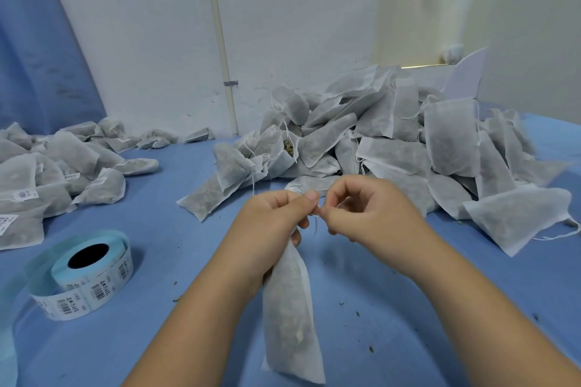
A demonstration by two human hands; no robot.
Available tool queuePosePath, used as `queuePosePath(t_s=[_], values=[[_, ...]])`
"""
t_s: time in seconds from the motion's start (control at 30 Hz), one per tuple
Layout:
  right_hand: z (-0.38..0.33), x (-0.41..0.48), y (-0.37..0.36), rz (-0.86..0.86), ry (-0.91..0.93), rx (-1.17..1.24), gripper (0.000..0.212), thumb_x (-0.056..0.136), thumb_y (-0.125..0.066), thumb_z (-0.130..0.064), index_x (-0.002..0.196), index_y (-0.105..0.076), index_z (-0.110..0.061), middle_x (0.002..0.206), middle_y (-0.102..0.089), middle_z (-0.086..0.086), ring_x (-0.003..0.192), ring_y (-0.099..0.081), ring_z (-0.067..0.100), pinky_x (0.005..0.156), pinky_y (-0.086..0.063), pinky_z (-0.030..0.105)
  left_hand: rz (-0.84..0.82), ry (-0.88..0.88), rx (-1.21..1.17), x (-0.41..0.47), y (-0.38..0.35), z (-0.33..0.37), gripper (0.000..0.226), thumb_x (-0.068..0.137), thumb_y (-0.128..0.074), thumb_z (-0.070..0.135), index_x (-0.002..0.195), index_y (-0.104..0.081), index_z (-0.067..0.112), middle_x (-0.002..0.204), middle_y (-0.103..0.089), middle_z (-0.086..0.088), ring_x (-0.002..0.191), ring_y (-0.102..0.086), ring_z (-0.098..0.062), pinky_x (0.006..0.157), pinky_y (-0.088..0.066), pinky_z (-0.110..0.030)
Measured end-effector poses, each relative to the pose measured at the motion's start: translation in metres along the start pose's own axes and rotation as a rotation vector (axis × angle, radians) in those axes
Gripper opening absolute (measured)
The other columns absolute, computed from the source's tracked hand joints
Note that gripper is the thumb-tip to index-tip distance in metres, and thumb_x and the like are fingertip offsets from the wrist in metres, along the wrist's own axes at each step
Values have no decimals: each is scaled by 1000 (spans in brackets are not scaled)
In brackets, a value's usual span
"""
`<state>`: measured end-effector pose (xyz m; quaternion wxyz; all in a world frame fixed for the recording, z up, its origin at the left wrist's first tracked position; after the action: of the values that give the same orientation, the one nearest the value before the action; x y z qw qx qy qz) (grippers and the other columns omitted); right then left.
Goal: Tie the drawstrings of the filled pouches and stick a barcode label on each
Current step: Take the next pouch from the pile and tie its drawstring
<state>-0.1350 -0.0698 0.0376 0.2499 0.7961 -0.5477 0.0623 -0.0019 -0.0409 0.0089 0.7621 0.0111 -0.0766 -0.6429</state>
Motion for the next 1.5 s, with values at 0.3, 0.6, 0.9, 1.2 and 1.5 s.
queuePosePath(t_s=[0.3, 0.6, 0.9, 1.2, 1.5], values=[[2, 1, -2, 17, 29, -60, 24, 81, -68, -6, 84, -72, -29, 67, -69, -2, 60, -64, 21, 56, -50, 28, 74, -26, 158, 1, 6, 0, 32, 89, -66, 41, 67, -68, 19, 55, -56, 14, 50, -48, -6, 57, -37, -24], [13, 0, -10, -105, -79, -71, 17, 83, -65, -12, 74, -76, -21, 64, -67, 1, 57, -60, 7, 58, -50, 25, 44, -53, 304, 2, 6, 0, 34, 89, -65, 43, 62, -59, 25, 54, -57, 15, 53, -49, -6, 49, -35, -15], [41, 0, -8, -167, -335, 58, 17, 77, -71, -19, 74, -70, -3, 55, -55, -4, 50, -47, 11, 49, -40, 23, -68, -4, 345, -1, -1, -4, 28, 86, -70, 43, 64, -64, 26, 57, -60, 17, 51, -48, -6, 40, -31, -11], [51, 0, -7, -162, -439, 214, 18, 74, -68, -14, 86, -55, -15, 54, -35, -5, 48, -24, 13, 45, -20, 24, -89, -34, 338, -2, -6, -2, 12, 84, -76, 30, 77, -72, 22, 48, -49, 18, 42, -40, 2, 42, -28, -8], [52, 2, -10, -154, -421, 303, 14, 75, -69, -16, 85, -59, -11, 53, -37, -6, 44, -27, 10, 40, -25, 20, -72, 87, 175, -3, -8, -14, 15, 83, -76, 29, 69, -74, 23, 54, -59, 13, 43, -45, 0, 42, -33, -9]])
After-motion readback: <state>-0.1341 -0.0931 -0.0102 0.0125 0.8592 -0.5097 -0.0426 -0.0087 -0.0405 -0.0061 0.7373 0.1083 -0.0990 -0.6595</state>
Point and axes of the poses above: each hand's wrist, its own x-axis towards the middle knuckle, its own y-axis out of the back of the hand, z = x × y, the point moved 9 cm from there along x, towards the middle knuckle
